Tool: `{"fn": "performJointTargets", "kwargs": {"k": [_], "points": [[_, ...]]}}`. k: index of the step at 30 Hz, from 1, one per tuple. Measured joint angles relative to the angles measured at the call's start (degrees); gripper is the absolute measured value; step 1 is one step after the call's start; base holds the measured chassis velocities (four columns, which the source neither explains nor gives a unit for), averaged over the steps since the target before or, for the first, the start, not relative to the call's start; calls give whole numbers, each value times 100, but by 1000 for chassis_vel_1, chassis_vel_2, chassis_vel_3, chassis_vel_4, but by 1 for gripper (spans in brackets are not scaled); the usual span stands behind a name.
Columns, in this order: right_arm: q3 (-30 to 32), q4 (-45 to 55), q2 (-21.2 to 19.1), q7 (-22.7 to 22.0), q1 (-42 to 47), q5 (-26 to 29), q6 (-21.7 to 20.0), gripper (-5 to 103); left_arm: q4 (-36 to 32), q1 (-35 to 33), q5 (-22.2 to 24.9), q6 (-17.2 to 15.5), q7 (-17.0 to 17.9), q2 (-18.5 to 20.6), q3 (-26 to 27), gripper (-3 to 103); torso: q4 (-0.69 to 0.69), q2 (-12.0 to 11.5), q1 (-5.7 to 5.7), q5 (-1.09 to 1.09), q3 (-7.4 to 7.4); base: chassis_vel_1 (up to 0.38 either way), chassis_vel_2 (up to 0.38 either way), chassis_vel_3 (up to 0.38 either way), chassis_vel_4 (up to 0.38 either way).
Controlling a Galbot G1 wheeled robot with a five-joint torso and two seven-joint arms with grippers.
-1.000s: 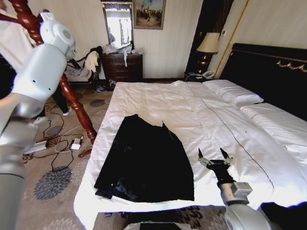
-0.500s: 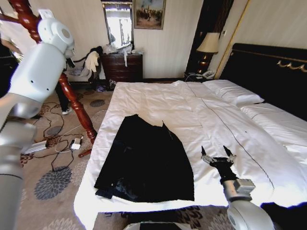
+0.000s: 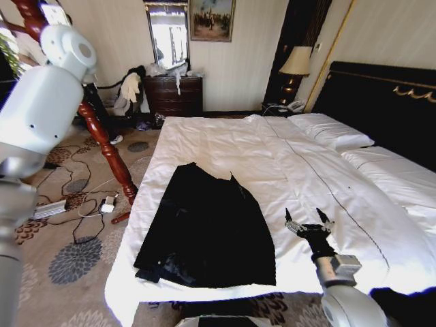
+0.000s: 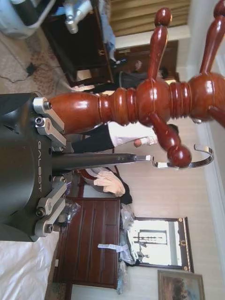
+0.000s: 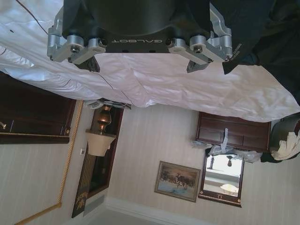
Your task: Pick up the clothes from the bed and hang them on the clothes hanger.
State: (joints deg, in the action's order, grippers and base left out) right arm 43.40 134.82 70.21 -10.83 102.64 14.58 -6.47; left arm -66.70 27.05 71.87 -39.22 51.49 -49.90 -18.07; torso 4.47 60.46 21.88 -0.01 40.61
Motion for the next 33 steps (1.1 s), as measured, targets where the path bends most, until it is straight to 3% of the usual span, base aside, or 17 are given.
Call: {"fn": "performJointTargets", "kwargs": {"k": [11,13,15,17,21,23,28,29,32,33], "points": [[1,-32,16,-24,-33,73,-14,100,-496,-458,-322,244,-467,12,23,16,2,0,0,3,0,0,0,0,0],[21,-55,3,-43,-42,90,-16,100,-761,-663,-344,350,-758,113,51,16,1,0,0,2,0,0,0,0,0],[39,-88,-8,-64,-46,111,-17,100,-1177,-1098,-535,488,-1290,304,142,16,-2,0,0,0,0,0,0,0,0],[41,-93,-12,-69,-43,126,-20,100,-1268,-1211,-585,525,-1437,350,171,16,-2,0,0,0,0,0,0,0,0],[111,-95,-127,-113,-60,352,-79,100,-1694,-1865,-682,838,-2219,609,384,16,-1,0,0,0,0,0,0,0,0],[120,-98,-152,-121,-69,390,-91,100,-1733,-1930,-682,883,-2302,637,402,16,-1,0,-1,0,0,0,0,0,0],[156,-211,-423,-206,-173,708,-192,100,-2063,-2627,-594,1336,-3129,874,592,16,-1,0,0,1,0,0,0,0,0],[156,-211,-423,-206,-173,708,-192,100,-2063,-2627,-594,1336,-3129,874,592,16,-1,0,0,1,0,0,0,0,0],[193,-308,-586,-260,-251,861,-235,100,-2224,-3170,-511,1689,-3922,1019,728,16,0,0,0,0,0,0,0,0,0],[193,-308,-586,-260,-251,861,-235,100,-2224,-3170,-511,1689,-3922,1019,728,16,0,0,0,0,0,0,0,0,0]]}}
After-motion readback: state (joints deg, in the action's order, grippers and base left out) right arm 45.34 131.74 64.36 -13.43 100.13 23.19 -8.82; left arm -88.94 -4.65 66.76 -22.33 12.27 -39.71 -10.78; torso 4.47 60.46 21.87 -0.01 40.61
